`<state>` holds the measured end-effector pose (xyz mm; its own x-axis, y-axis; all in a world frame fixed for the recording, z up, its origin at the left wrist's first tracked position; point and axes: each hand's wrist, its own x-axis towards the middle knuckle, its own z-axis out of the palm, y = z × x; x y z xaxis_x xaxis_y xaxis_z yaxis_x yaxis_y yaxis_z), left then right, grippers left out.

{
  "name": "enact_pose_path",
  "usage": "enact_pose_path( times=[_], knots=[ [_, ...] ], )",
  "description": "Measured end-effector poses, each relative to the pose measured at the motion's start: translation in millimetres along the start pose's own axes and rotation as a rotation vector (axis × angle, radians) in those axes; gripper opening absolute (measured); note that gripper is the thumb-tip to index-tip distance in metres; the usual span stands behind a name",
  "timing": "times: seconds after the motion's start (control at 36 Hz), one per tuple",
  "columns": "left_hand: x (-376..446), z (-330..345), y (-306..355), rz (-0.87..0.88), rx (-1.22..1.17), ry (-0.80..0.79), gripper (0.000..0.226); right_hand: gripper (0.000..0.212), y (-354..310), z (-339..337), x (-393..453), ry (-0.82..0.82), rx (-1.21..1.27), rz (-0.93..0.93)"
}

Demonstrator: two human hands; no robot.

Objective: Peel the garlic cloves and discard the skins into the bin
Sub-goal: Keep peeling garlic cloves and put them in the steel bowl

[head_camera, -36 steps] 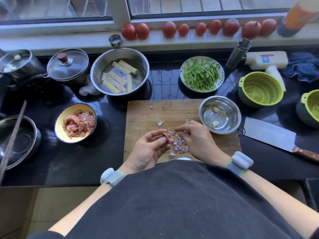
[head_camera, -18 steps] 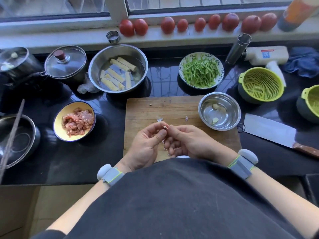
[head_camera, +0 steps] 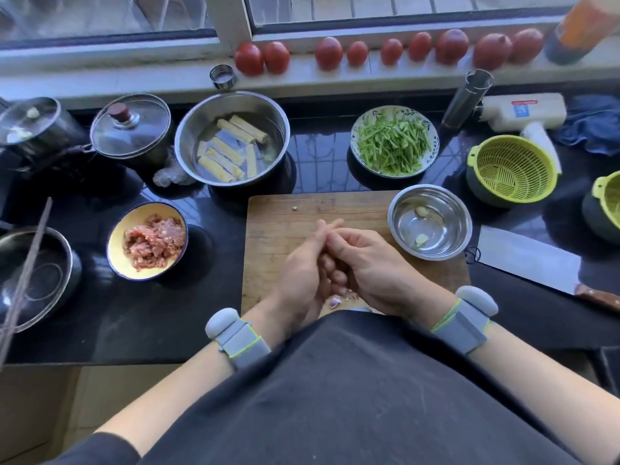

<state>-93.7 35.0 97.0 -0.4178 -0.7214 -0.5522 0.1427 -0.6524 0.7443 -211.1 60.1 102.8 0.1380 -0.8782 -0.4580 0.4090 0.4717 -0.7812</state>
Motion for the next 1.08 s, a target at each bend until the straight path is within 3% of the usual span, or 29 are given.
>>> enact_pose_path(
  times=[0.06,0.25,0.39,0.61,0.72,0.81,0.89,0.97,1.08],
  knots=[
    [6,5,-3,-0.099,-0.081,0.056,0.050,0.032,0,4,3,0.063,-0.068,-0.004],
    [13,18,-9,0.010,0.003,0.282,0.048,0.032,5,11,7,0.206,-0.211,-0.011],
    [10,21,-6,0.020,0.113,0.320,0.042,0.030,12,9,10,0.266,-0.315,-0.031],
    [12,18,-12,-0.025,0.019,0.233,0.044,0.032,17,2,13,0.246,-0.326,-0.019],
    [7,9,-7,-0.058,0.016,0.020,0.044,0.031,15,-10,6,0.114,-0.023,0.044],
    [-2,-3,1,0.001,0.013,-0.063,0.035,0.037,9,-22,-2,-0.044,0.293,0.103],
    [-10,-13,5,0.084,0.076,-0.097,0.031,0.042,6,-31,-8,-0.156,0.441,0.131],
    [-14,-18,5,0.172,0.231,-0.091,0.028,0.034,5,-30,-10,-0.171,0.422,0.128],
    [-18,-17,3,0.233,0.395,-0.110,0.029,0.025,9,-24,-7,-0.097,0.168,0.045]
  ],
)
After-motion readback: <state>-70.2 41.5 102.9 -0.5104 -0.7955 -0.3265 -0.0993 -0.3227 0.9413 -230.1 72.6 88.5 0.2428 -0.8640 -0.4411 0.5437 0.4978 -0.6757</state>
